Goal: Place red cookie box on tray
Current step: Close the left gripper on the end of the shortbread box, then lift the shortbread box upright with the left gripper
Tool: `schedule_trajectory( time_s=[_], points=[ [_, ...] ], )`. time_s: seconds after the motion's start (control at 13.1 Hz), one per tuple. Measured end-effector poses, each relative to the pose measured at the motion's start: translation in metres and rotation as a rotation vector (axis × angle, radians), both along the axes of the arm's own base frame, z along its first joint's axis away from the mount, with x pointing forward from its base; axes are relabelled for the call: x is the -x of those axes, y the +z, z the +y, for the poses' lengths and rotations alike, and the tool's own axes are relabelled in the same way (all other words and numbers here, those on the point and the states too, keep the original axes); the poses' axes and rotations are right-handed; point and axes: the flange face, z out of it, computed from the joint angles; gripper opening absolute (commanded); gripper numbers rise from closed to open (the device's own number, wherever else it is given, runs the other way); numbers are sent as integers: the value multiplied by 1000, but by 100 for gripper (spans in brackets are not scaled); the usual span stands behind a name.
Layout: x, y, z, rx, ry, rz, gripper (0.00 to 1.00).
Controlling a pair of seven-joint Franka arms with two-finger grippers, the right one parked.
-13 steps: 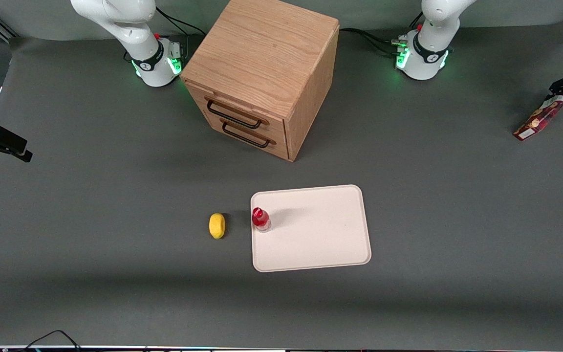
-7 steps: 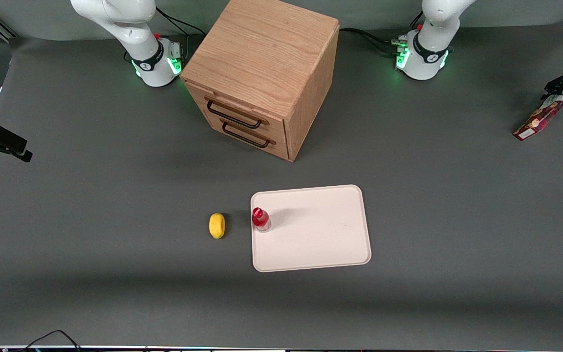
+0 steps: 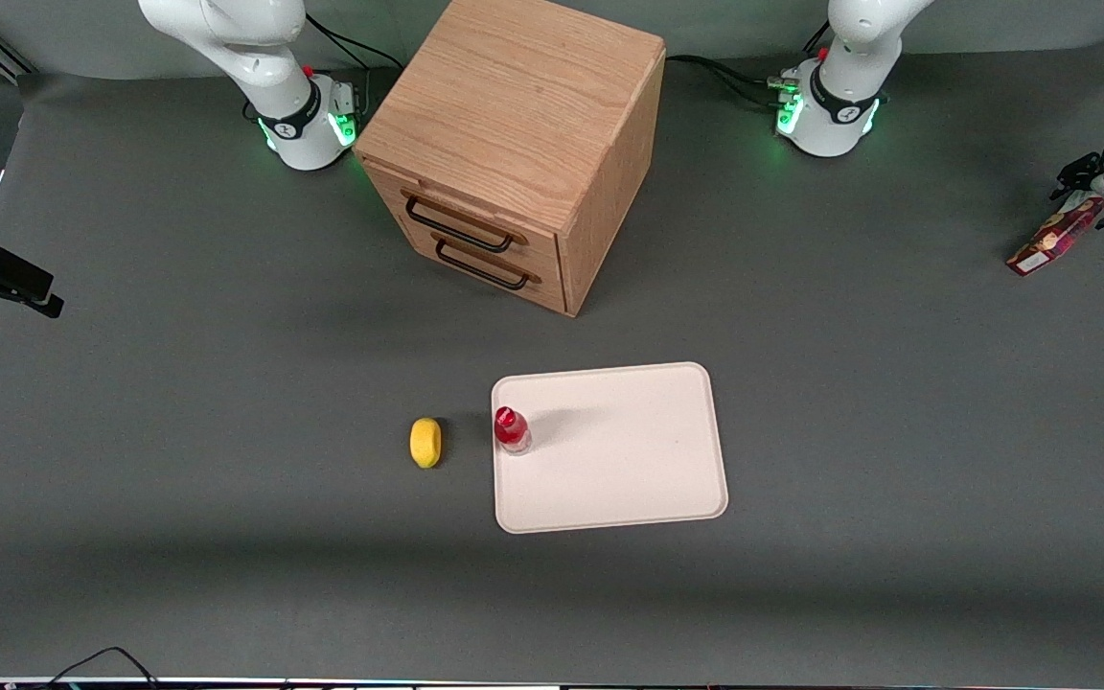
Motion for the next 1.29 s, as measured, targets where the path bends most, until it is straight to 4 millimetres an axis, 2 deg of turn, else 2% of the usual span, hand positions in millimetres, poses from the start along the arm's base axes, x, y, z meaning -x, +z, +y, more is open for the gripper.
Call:
schedule_trajectory(
  time_s=[0.08, 0.15, 0.53, 0.76, 1.07, 1.29],
  points=[
    [0, 0, 0, 1, -2, 0, 10],
    [-1, -1, -1, 2, -5, 1, 0],
    [-4, -5, -1, -1, -13, 2, 0],
    [-12, 0, 2, -19, -24, -12, 0],
    [-51, 29, 13, -83, -62, -75, 0],
    [-80, 76, 26, -122, -65, -146, 0]
  ],
)
